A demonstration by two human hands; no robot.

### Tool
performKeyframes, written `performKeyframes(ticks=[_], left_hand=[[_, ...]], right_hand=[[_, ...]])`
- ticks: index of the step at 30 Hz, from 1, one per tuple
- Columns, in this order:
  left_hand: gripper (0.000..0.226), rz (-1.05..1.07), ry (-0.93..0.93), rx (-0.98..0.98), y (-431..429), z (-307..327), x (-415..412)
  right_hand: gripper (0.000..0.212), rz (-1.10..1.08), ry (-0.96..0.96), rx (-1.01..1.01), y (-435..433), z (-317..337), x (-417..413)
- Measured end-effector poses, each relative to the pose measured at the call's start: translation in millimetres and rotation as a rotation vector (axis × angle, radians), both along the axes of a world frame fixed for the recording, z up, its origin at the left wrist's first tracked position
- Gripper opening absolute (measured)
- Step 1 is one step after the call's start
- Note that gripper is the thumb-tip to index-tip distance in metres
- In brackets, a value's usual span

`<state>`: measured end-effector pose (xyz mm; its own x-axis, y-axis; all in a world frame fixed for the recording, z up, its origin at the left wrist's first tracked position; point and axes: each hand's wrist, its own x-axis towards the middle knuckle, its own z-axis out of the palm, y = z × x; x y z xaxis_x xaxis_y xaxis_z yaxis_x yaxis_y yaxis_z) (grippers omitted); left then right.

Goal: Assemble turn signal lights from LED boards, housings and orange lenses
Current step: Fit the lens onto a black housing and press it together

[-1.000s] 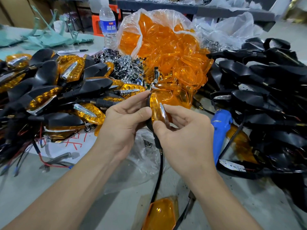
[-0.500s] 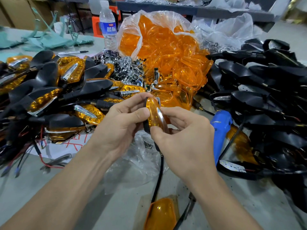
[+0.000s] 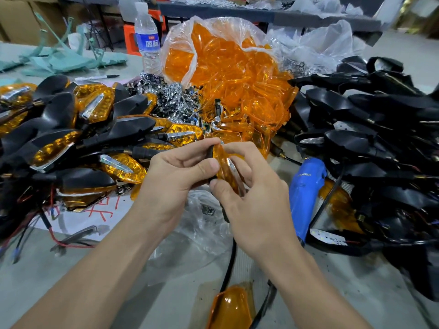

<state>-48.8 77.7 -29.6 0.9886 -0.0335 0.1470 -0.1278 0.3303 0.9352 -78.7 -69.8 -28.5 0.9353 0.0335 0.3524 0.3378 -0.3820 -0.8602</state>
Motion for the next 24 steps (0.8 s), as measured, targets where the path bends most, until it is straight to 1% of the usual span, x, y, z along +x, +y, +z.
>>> performKeyframes(ticks=[3,6,7,10,13,16,19,21,24], left_hand=[[0.039,0.039,0.01,0.098,-4,-1,-1],[0.021,0.025,0.067,0.228,-11,-5,-5],[0.019,0.023,0.074,0.248,-12,-6,-6],[0.028,0.055,0.077,0.207,-13,-3,-8],[0.02,0.11,-0.032,0.28,-13,-5,-9],[0.03,0.197,-0.17,0.383,-14,-7,-13],[0.029,0.238,-0.215,0.467,-13,-9,-13],[0.026,0.24,-0.198,0.472,-14,-9,-12],[0.02,0.206,-0.143,0.359,-14,-8,-13]], right_hand=[[0.039,-0.054,-0.011,0.05,-2,-2,1],[0.038,-0.1,-0.03,0.023,-2,-5,2],[0.038,-0.116,-0.038,-0.005,-1,-5,1],[0.044,-0.163,-0.071,-0.083,4,-5,-2],[0.049,-0.171,-0.08,-0.07,5,-7,-1],[0.051,-0.155,-0.111,-0.04,7,-10,-2],[0.053,-0.152,-0.13,-0.05,8,-11,-3],[0.052,-0.143,-0.145,-0.075,7,-11,-2],[0.051,-0.14,-0.185,-0.047,8,-9,-4]])
